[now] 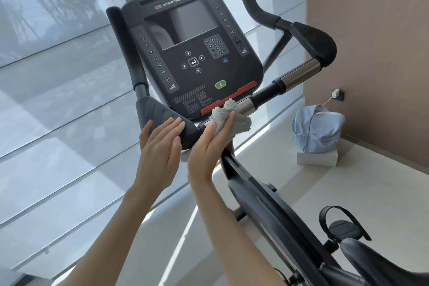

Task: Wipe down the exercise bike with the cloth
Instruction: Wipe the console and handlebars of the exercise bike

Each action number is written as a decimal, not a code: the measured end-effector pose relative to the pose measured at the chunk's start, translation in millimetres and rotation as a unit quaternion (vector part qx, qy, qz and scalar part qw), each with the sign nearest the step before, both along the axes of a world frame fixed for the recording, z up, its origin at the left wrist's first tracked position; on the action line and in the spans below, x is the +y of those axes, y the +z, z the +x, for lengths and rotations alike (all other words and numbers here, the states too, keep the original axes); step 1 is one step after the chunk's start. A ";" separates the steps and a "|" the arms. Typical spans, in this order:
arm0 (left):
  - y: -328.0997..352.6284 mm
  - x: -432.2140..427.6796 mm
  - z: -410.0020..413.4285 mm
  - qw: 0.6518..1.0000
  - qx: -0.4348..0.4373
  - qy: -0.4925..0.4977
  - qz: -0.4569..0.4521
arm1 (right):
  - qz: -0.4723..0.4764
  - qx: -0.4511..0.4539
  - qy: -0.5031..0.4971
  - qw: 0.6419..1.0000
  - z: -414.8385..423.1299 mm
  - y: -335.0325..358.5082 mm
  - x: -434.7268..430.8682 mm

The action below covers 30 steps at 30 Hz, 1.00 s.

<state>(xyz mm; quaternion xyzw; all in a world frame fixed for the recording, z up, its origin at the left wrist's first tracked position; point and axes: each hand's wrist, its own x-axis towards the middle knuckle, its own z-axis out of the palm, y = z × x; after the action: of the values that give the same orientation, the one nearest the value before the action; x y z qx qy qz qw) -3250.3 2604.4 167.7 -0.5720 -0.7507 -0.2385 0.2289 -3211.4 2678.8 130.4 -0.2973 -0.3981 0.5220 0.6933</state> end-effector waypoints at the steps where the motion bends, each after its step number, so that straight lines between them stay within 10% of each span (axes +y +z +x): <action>1: 0.4 -0.2 -0.6 1.000 0.002 -0.001 -0.001 | 0.003 0.001 0.008 1.000 -0.7 0.0 -0.6; 14: 4.0 -2.8 -0.4 1.000 0.007 -0.009 -0.016 | -0.038 0.024 -0.009 0.999 3.3 10.1 12.7; 21: 5.4 -3.2 6.6 1.000 -0.016 -0.004 -0.007 | -0.052 -0.250 -0.079 0.963 27.7 21.2 71.7; 30: 3.2 -4.1 4.7 1.000 -0.014 -0.014 0.012 | 0.266 -0.478 -0.118 0.829 37.1 6.6 56.9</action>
<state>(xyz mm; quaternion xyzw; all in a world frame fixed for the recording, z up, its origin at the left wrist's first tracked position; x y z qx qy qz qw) -3245.5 2600.2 170.9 -0.5760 -0.7432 -0.2587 0.2215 -3174.3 2735.6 137.1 -0.3583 -0.7650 0.1022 0.5253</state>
